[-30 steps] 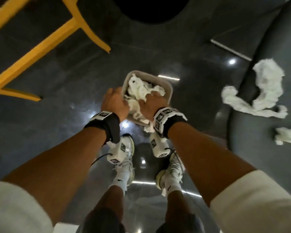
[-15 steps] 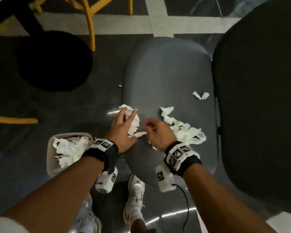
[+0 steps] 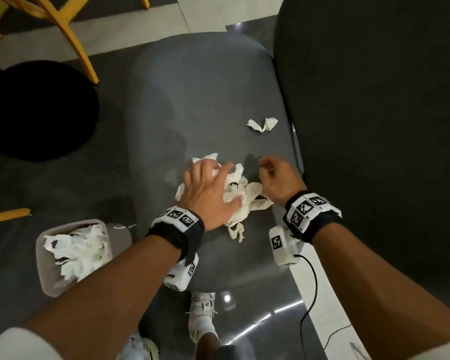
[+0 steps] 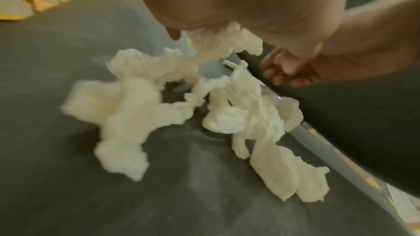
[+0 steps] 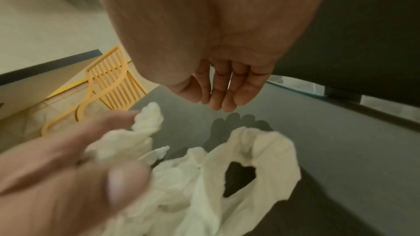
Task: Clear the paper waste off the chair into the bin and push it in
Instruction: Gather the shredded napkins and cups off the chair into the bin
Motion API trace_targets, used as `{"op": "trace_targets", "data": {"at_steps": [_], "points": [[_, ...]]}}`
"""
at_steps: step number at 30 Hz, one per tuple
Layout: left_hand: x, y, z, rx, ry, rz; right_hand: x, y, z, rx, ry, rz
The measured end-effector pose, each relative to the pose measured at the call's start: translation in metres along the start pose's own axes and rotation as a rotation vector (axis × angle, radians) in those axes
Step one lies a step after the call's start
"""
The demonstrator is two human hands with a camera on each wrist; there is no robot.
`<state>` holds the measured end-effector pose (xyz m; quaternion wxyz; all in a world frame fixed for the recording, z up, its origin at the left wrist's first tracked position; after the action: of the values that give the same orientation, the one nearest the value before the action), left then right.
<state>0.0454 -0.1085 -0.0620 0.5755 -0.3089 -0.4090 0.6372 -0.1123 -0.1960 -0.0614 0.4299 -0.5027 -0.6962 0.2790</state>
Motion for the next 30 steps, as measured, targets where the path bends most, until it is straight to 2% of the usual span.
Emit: {"op": "trace_targets", "data": {"at_steps": [4, 6, 10, 12, 14, 18, 21, 25, 27, 30], "points": [[0.003, 0.055, 0.012, -0.188, 0.018, -0.307, -0.025, -0.011, 0.007, 0.121, -0.063, 0.015], [0.008, 0.065, 0.000, -0.203, -0.009, -0.355, -0.041, -0.015, 0.000, 0.125, -0.111, 0.011], [0.008, 0.049, -0.017, -0.108, 0.021, -0.261, -0.072, -0.010, -0.022, 0.256, -0.270, -0.023], [0.007, 0.040, -0.028, -0.024, 0.026, -0.247, -0.084, 0.003, -0.024, 0.359, -0.261, -0.090], [0.006, 0.031, -0.038, 0.040, -0.029, -0.244, -0.092, 0.015, -0.021, 0.397, -0.226, -0.134], [0.008, 0.009, -0.051, 0.174, -0.157, -0.180, -0.090, 0.016, -0.029, 0.310, -0.207, -0.064], [0.009, -0.006, -0.059, 0.354, -0.304, -0.054, -0.065, 0.018, -0.044, 0.162, -0.126, -0.088], [0.017, -0.025, -0.066, 0.561, -0.467, 0.107, -0.007, 0.048, -0.076, -0.113, -0.062, -0.289], [0.023, -0.039, -0.071, 0.642, -0.512, 0.170, 0.014, 0.066, -0.092, -0.136, -0.094, -0.361], [0.040, -0.062, -0.097, 0.712, -0.621, 0.269, 0.034, 0.089, -0.111, -0.050, -0.215, -0.357]]}}
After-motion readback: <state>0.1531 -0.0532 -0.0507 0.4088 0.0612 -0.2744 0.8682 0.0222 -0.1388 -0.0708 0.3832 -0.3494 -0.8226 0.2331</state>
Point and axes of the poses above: each hand's wrist, its own x-axis away from the middle knuckle, its own y-axis out of the palm, z = x × y, the point moved 8 cm from there along -x, towards the middle knuckle, and after that the axes turned 9 degrees about z, right-handed, at the moved point
